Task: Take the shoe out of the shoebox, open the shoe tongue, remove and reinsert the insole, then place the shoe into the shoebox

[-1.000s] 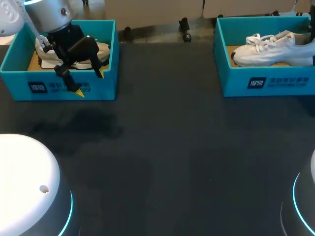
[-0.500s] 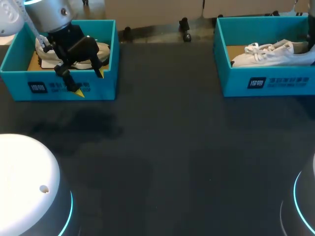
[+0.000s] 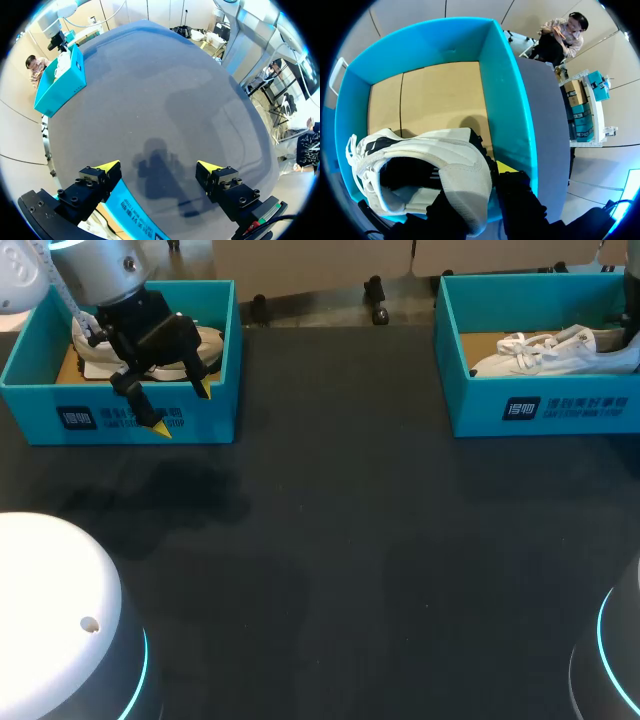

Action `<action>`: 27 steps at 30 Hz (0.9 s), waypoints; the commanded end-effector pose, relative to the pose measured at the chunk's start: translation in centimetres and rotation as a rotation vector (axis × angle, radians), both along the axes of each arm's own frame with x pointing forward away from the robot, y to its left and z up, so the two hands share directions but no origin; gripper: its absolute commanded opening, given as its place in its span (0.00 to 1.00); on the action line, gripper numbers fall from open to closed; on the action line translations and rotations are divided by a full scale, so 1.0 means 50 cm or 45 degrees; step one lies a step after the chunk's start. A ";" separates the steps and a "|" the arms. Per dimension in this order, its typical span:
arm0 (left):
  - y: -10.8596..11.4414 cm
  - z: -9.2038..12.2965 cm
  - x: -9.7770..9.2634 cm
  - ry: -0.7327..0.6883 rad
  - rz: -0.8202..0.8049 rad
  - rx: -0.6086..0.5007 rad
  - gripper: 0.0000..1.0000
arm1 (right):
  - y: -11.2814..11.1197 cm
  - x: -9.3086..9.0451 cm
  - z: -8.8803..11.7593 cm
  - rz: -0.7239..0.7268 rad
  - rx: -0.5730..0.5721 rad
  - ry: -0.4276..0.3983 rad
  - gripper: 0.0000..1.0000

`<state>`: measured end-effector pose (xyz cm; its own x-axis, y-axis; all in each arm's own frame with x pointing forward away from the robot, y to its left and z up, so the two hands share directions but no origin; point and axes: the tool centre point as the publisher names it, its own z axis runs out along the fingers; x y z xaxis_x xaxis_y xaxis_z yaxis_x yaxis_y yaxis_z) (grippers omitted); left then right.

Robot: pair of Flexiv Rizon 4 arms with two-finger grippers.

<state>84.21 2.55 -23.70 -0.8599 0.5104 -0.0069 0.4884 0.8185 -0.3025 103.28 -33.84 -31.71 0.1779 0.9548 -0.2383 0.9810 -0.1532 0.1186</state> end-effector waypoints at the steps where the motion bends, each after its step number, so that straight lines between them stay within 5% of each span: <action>1: 0.001 0.000 -0.001 -0.001 0.000 0.002 1.00 | -0.009 0.016 -0.011 -0.001 0.015 0.010 0.00; 27: 0.001 0.000 -0.001 -0.001 0.000 0.002 1.00 | -0.010 0.004 -0.076 0.049 0.079 0.029 0.00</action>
<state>84.21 2.55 -23.70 -0.8599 0.5104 -0.0069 0.4883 0.8185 -0.3025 103.14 -34.32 -35.27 0.1363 0.9731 -0.1859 0.9884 -0.1208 0.0923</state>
